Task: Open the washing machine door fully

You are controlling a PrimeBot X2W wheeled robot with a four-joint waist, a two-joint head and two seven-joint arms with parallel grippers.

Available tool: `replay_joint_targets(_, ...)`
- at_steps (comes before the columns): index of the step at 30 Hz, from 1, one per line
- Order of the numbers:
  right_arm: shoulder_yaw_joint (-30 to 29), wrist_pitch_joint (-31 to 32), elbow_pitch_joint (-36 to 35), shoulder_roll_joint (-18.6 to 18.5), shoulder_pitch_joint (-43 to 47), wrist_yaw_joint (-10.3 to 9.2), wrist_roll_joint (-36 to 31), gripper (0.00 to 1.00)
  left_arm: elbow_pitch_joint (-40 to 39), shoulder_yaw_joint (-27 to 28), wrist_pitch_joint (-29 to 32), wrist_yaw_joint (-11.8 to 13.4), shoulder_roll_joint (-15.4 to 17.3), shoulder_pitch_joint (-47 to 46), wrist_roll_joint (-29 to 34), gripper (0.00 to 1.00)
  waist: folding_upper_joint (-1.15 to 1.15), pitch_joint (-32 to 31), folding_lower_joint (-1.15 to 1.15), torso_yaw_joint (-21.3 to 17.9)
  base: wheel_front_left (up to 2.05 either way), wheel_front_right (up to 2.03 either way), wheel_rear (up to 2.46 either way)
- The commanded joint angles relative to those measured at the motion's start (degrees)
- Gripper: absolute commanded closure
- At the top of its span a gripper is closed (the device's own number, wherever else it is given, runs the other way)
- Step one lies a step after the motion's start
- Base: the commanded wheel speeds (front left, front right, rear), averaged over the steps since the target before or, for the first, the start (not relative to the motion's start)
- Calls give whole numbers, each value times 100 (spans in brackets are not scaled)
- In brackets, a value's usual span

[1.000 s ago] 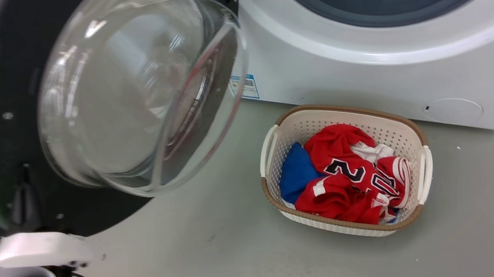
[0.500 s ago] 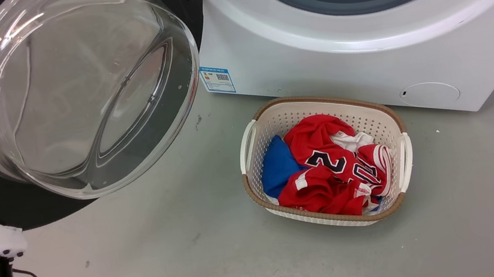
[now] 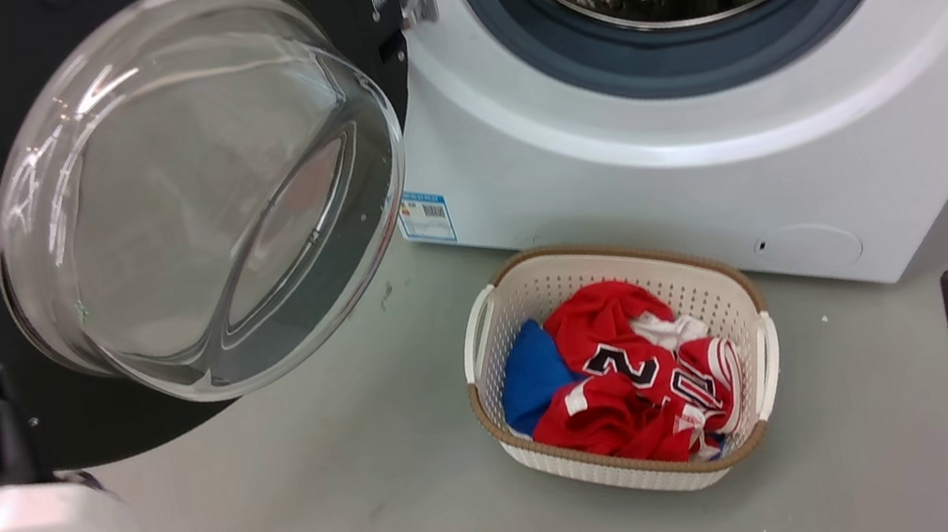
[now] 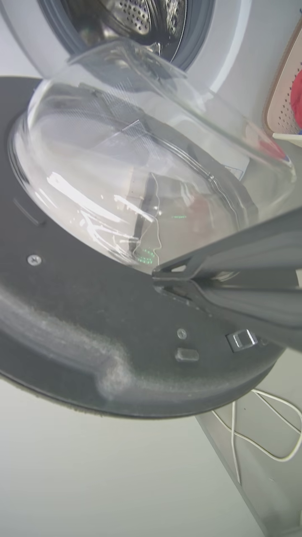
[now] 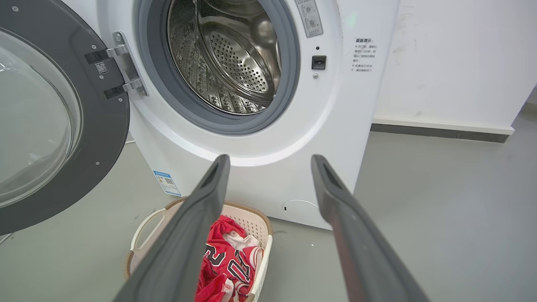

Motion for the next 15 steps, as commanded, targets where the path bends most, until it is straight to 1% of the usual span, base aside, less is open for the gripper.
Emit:
replay_joint_targets(1,17,-29,10,50,92,-1,-16,0,-172,-104,-10,47,-35,179,111,100,0,-189,0,1,0,0,0)
replay_joint_targets(5,87,-19,70,107,200,-1,-49,0,-783,-463,173,162,-71,587,380,100,0,-446,0,-41,0,0,0)
replay_joint_targets(9,157,-21,85,128,272,-1,-66,0,-1344,-935,420,218,-258,876,560,100,0,-586,0,-182,0,0,0)
replay_joint_targets(11,214,-10,82,138,285,-1,-80,0,-1494,-1130,488,204,-342,933,623,100,0,-621,0,-290,0,0,0)
replay_joint_targets(15,316,8,60,137,268,-1,-119,0,-1537,-1502,515,67,-514,800,735,100,0,-628,0,-569,0,0,0)
